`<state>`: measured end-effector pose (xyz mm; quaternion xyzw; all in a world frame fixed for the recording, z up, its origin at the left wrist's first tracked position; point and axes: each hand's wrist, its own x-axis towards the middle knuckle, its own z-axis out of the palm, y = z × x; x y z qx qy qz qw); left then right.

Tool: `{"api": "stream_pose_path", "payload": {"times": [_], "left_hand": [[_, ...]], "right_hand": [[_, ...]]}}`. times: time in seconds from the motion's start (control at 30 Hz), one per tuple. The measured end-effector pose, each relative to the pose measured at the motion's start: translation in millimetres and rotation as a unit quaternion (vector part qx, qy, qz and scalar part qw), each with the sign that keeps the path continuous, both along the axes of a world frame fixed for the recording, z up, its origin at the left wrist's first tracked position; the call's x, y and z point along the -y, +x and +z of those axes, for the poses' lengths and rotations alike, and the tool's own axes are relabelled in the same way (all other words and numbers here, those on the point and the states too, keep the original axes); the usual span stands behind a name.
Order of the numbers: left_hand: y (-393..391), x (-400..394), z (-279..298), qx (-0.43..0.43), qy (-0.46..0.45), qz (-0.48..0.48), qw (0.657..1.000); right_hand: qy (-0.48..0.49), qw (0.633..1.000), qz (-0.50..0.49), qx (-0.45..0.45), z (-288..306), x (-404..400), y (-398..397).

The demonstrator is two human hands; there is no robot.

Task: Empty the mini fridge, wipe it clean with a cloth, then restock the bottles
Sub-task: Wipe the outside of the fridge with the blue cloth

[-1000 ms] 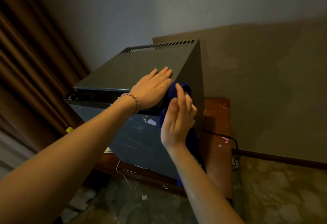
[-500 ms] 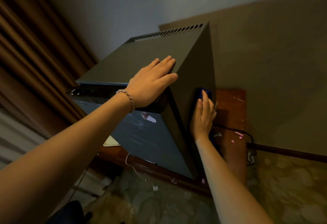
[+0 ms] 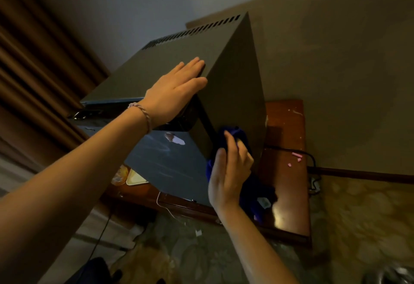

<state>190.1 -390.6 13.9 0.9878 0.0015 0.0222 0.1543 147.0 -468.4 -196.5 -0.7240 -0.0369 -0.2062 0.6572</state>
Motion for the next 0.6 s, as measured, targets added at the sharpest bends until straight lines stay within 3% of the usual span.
{"api": "stream_pose_path", "payload": {"times": [0.2, 0.3, 0.4, 0.6], "left_hand": [[10, -3, 4, 0.018, 0.029, -0.016, 0.999], [21, -6, 10, -0.038, 0.05, -0.032, 0.998], [40, -2, 16, -0.084, 0.073, -0.031, 0.993], [86, 4, 18, -0.094, 0.111, -0.022, 0.989]], "right_hand": [[-0.023, 0.998, 0.004, 0.058, 39, 2, 38], [-0.02, 0.997, 0.025, 0.066, 31, 6, 56], [-0.009, 0.998, 0.054, 0.012, 27, 10, 87], [0.013, 0.991, 0.089, -0.096, 5, 18, 150]]}}
